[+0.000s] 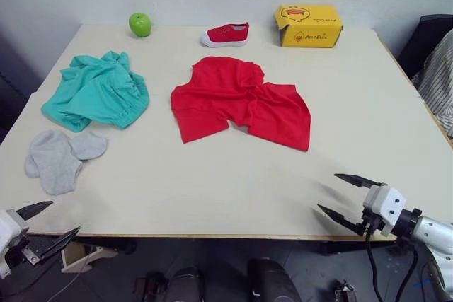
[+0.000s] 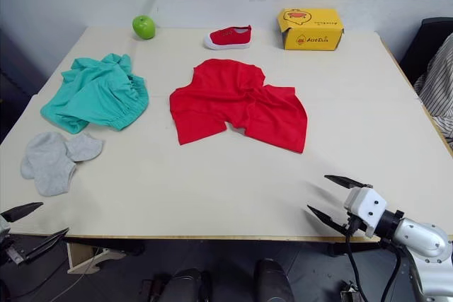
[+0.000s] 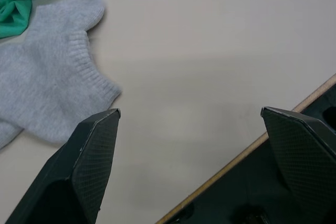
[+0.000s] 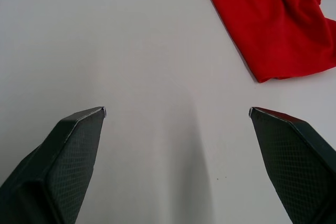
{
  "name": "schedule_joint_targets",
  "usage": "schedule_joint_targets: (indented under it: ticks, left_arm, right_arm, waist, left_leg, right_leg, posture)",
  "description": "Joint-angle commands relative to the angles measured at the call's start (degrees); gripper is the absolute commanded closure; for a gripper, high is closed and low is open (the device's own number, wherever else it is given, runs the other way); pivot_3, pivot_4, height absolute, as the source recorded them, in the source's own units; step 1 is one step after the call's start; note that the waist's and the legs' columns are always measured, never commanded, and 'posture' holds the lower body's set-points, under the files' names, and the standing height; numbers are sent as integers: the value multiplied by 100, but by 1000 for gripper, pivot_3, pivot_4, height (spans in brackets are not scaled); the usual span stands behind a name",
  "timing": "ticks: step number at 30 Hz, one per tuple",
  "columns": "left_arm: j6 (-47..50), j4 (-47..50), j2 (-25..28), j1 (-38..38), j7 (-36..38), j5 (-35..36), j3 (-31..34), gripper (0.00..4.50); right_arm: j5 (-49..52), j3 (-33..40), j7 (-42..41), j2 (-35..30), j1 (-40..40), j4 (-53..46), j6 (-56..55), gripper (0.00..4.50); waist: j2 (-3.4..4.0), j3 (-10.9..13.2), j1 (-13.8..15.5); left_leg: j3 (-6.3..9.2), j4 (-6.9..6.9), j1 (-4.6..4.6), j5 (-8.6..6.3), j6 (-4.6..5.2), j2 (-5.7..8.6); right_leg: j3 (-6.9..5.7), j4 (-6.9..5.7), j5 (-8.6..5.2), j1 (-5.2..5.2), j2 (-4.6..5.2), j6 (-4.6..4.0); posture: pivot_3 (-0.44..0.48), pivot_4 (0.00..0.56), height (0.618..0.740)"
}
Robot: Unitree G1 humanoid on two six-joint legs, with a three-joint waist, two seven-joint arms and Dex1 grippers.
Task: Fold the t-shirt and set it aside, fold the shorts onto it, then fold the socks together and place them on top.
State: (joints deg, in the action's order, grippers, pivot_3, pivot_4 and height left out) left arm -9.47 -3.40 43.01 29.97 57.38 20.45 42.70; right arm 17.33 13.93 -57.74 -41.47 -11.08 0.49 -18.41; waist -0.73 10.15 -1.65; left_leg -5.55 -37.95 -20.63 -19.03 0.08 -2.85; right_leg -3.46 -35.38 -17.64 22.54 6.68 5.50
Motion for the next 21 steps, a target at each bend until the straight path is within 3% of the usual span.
schedule_joint_targets:
  ticks: [1,7,10,15,18,21]
  left_arm:
    - [-91,-48,37,113,109,142,205,0]
    - [1626,879,394,66,414,1185,90,0]
    - [2453,1405,873,-601,111,1307,-316,0]
    - [2630,1513,1390,-2526,-425,296,-1987,0]
    - [2633,1099,1158,-3896,-577,-297,-3146,0]
    - [2024,215,704,-5086,-672,-1338,-4318,0]
  right_arm:
    - [174,199,-52,-100,-79,-118,9,30]
    - [311,154,99,-87,63,-462,303,30]
    - [438,2,289,-134,515,-764,1049,30]
    - [-244,-709,402,-225,1675,-621,1633,30]
    - [-613,-1077,585,-154,2367,-301,1983,30]
    - [-963,-1419,656,-60,2916,173,2128,30]
  waist:
    - [0,0,2]
    - [-1,0,6]
    - [6,4,10]
    - [22,6,5]
    - [23,7,9]
    - [23,7,23]
  left_leg:
    - [0,0,0,0,0,0]
    - [5,0,0,-13,-26,-2]
    - [10,0,0,-7,-31,-1]
    - [9,0,0,3,-36,3]
    - [3,2,-21,32,-34,4]
    - [-29,-21,-69,53,-36,27]
  right_leg:
    - [0,0,0,0,0,0]
    - [-1,-2,-1,-1,0,-2]
    - [-1,-7,-1,-1,1,-3]
    - [0,-17,2,3,-1,-7]
    - [-11,-24,1,24,-14,-6]
    - [-35,-64,8,82,-47,7]
  posture:
    - [0,150,740]
    - [0,150,740]
    - [0,150,740]
    - [0,150,740]
    - [0,150,740]
    - [0,150,740]
